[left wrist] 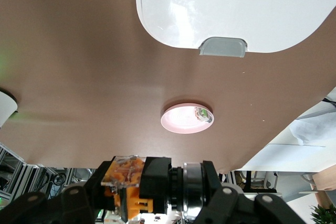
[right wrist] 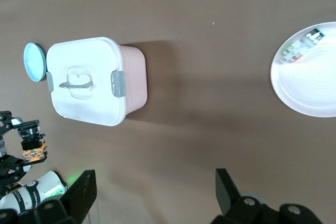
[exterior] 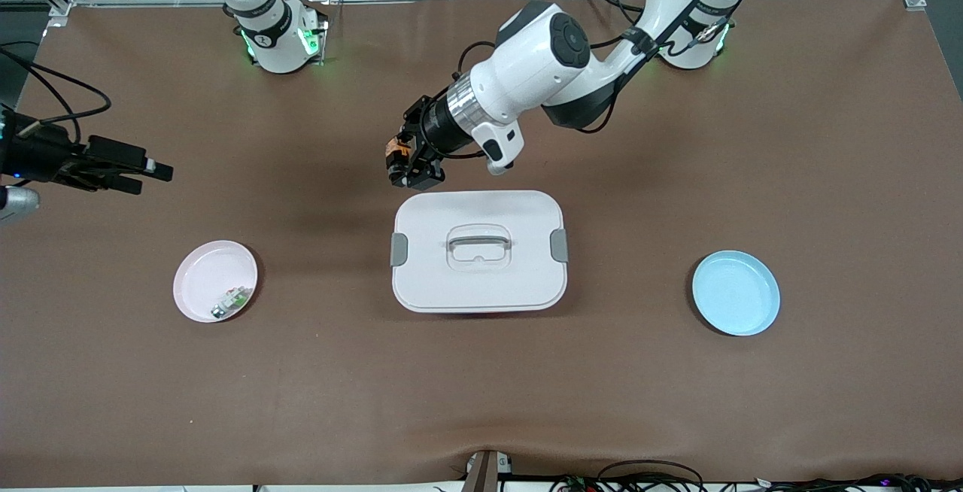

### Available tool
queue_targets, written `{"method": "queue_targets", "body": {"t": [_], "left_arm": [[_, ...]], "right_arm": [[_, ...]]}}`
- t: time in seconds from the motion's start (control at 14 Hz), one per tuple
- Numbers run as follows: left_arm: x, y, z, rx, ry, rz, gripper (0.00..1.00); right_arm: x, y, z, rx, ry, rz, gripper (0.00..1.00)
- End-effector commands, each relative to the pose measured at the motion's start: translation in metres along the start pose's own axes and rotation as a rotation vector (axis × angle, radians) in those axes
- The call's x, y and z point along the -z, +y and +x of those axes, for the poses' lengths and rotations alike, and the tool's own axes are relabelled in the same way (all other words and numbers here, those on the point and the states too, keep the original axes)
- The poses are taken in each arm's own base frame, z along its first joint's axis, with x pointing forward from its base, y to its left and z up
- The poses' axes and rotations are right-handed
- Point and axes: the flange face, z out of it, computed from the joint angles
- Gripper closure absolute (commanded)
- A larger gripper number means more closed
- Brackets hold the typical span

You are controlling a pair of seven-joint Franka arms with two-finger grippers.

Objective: Transfer orange switch to right arm and place
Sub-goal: 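Reach the right gripper toward the orange switch held by the left gripper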

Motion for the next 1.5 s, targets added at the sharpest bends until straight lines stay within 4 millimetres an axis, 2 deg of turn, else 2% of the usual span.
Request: {"method": "queue_targets", "body": {"t": [0.0,0.21,0.29,0.5,0.71,0.93,1.43], "left_arm": [[-0.003,0.0,-0.004,-0.011,0.008,-0.031,0.71],[-0.006,0.001,-0.002,-0.021,0.016,-0.032,0.71],[-0.006,0.001,-0.002,-0.021,0.016,-0.032,0.71],[-0.004,0.002,-0.003,-0.021,0.014,-0.035,0.71],[-0.003,0.002,-0.002,-0.021,0.015,-0.036,0.71],[-0.002,0.002,-0.003,-0.022,0.014,-0.037,0.71],[0.001,0.006,-0.001,-0.019,0.014,-0.044,0.71]], "right_arm": [[-0.032,-0.03,-0.011,0.05,0.019,0.006,0.0],[-0.074,-0.047,-0.023,0.042,0.039,0.052,0.0],[-0.082,-0.047,-0.026,0.031,0.035,0.072,0.0],[-0.091,-0.061,-0.029,0.015,0.017,0.078,0.0],[-0.101,-0.086,-0.034,0.003,0.016,0.073,0.0],[-0.127,-0.107,-0.051,-0.023,0.035,0.128,0.0],[-0.164,-0.157,-0.061,-0.068,0.056,0.192,0.0]]}}
